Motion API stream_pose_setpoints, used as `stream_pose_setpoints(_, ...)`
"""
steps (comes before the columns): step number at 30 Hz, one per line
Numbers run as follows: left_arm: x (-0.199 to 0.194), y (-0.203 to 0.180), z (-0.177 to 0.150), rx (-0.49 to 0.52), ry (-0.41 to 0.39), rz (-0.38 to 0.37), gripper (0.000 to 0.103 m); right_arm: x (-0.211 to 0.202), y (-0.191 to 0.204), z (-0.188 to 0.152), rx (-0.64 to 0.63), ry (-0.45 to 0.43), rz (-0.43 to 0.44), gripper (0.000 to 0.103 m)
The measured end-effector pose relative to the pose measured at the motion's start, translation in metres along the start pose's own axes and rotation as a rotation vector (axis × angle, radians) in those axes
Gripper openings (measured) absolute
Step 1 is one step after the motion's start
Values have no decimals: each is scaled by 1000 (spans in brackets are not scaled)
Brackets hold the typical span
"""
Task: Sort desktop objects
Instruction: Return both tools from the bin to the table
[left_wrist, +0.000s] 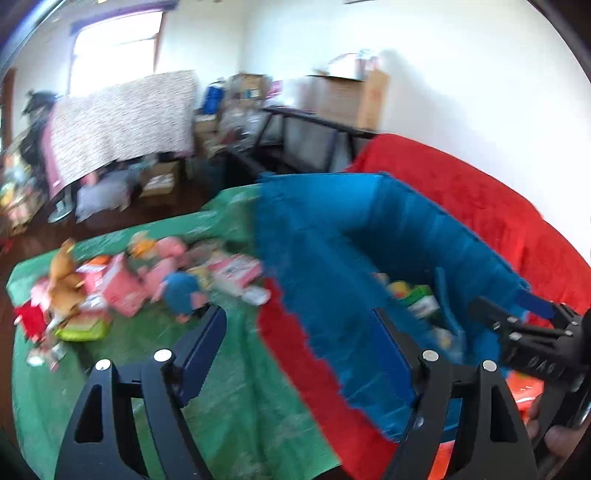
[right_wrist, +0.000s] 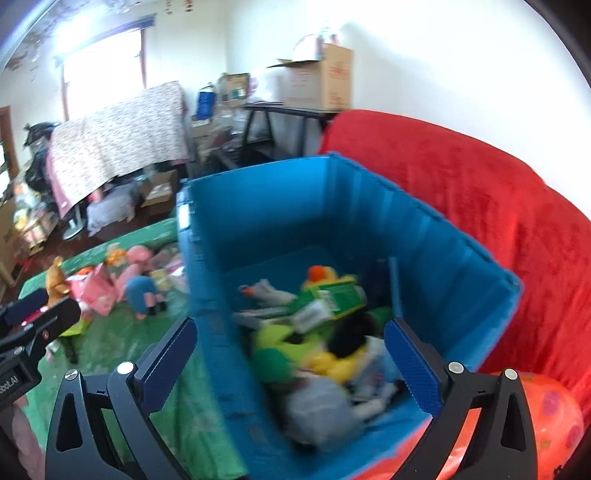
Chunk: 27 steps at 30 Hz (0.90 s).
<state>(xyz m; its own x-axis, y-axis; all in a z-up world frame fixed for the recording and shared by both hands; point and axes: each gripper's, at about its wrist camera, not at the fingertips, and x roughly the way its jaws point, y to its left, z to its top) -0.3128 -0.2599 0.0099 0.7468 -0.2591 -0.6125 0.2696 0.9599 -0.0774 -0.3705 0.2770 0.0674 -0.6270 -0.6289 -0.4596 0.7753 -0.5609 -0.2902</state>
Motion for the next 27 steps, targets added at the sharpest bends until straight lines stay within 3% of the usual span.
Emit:
stream_pose_setpoints(6, -12, 96, -21, -96, 25, 141, 78, 14, 71, -2, -58, 9, 80, 103)
stream_pose_setpoints(15, -14, 212, -58, -241, 84, 265, 78, 34, 177, -8, -178, 40, 190, 103)
stream_pose_setpoints(22, -2, 280, -92, -307, 164, 328, 78, 71, 236, -22, -219, 135, 254, 103)
stream_pose_setpoints(27, 14, 326, -121, -360, 241, 377, 78, 112, 254, -40, -224, 235, 254, 103)
